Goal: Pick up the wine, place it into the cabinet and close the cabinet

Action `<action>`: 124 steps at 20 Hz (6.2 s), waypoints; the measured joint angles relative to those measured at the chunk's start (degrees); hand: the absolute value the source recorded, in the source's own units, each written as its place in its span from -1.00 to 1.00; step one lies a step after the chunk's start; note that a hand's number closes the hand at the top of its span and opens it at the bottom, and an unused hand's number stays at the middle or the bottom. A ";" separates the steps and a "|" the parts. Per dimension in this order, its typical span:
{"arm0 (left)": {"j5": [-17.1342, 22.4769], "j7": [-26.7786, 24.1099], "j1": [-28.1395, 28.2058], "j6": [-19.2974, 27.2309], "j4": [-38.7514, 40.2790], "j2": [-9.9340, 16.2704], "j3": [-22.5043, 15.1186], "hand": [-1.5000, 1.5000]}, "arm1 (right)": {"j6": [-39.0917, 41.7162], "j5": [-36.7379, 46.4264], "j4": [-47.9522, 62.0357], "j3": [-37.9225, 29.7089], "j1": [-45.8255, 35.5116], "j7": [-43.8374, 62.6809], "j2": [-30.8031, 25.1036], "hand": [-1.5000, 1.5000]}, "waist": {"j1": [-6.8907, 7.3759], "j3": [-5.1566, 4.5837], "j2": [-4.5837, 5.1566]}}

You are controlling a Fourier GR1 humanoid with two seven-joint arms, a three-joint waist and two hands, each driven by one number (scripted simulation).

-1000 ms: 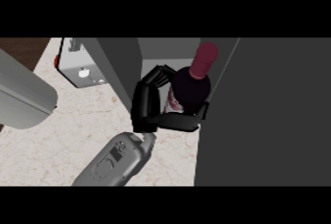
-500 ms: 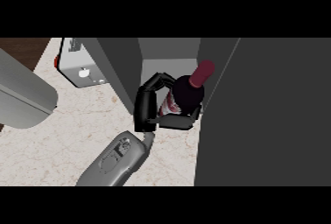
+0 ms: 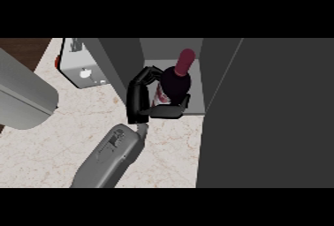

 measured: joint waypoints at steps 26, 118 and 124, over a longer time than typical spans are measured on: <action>3.78 -7.23 -18.98 -6.39 29.81 -0.15 11.30 1.00 | 1.57 -1.29 0.90 -0.46 0.39 -0.94 0.65 -1.00 | -0.85 -0.01 0.22; 12.14 -25.29 -27.33 -20.58 53.00 -0.36 19.42 -1.00 | -1.74 -1.41 1.17 5.53 -3.55 2.01 2.09 -1.00 | -3.66 -0.02 0.42; 17.97 -24.36 -21.31 -19.04 46.42 -0.27 12.25 -1.00 | -1.27 -1.16 1.24 5.67 -1.63 0.38 2.08 -1.00 | -2.99 0.02 0.00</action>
